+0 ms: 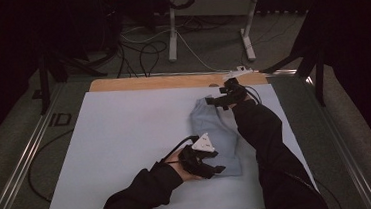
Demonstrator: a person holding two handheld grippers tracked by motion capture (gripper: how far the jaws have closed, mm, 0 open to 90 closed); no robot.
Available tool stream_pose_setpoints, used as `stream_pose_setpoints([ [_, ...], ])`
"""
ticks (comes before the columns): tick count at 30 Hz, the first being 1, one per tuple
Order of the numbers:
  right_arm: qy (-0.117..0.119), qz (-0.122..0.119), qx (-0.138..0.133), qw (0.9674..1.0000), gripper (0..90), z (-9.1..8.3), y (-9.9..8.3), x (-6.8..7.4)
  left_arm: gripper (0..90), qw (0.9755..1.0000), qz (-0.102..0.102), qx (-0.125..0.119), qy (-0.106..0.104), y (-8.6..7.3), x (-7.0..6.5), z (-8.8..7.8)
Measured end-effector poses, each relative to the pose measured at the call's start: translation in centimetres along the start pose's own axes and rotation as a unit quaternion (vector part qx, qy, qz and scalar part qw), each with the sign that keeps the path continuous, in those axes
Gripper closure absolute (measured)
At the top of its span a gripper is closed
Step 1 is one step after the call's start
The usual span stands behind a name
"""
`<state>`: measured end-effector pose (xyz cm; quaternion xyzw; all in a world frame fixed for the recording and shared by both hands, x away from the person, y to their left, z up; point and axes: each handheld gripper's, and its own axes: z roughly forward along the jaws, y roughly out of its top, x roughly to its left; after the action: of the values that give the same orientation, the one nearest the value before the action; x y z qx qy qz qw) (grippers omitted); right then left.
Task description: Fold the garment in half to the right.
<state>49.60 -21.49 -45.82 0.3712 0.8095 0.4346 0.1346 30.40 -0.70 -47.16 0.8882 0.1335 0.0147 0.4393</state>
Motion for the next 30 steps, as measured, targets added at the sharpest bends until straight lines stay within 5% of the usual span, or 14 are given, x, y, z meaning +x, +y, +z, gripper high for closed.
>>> stream_pose_setpoints([
  [13, 0.008, -0.006, 0.005, 0.9999, 12.0, -0.2, -0.3, 0.3, 31.8, 0.9992, -0.017, -0.033, 0.015, -2.3, 1.2, -4.7],
  [22, 0.005, -0.009, 0.002, 1.0000, 10.5, -0.3, -0.3, 0.7, 20.6, 0.9971, -0.029, -0.052, 0.046, -4.7, 2.3, -8.3],
  [25, 0.009, -0.006, 0.002, 0.9999, 10.5, -0.2, -0.3, 0.7, 15.2, 0.9971, -0.028, -0.039, 0.058, -5.9, 2.6, -9.2],
  [27, 0.012, -0.006, 0.002, 0.9999, 10.5, -0.1, -0.3, 0.8, 1.2, 0.9968, -0.019, -0.029, 0.073, -6.9, 2.6, -9.5],
  [30, 0.012, -0.005, 0.006, 0.9999, 10.5, 0.0, -0.3, 0.9, 0.6, 0.9968, -0.031, -0.021, 0.070, -8.1, 3.0, -10.1],
])
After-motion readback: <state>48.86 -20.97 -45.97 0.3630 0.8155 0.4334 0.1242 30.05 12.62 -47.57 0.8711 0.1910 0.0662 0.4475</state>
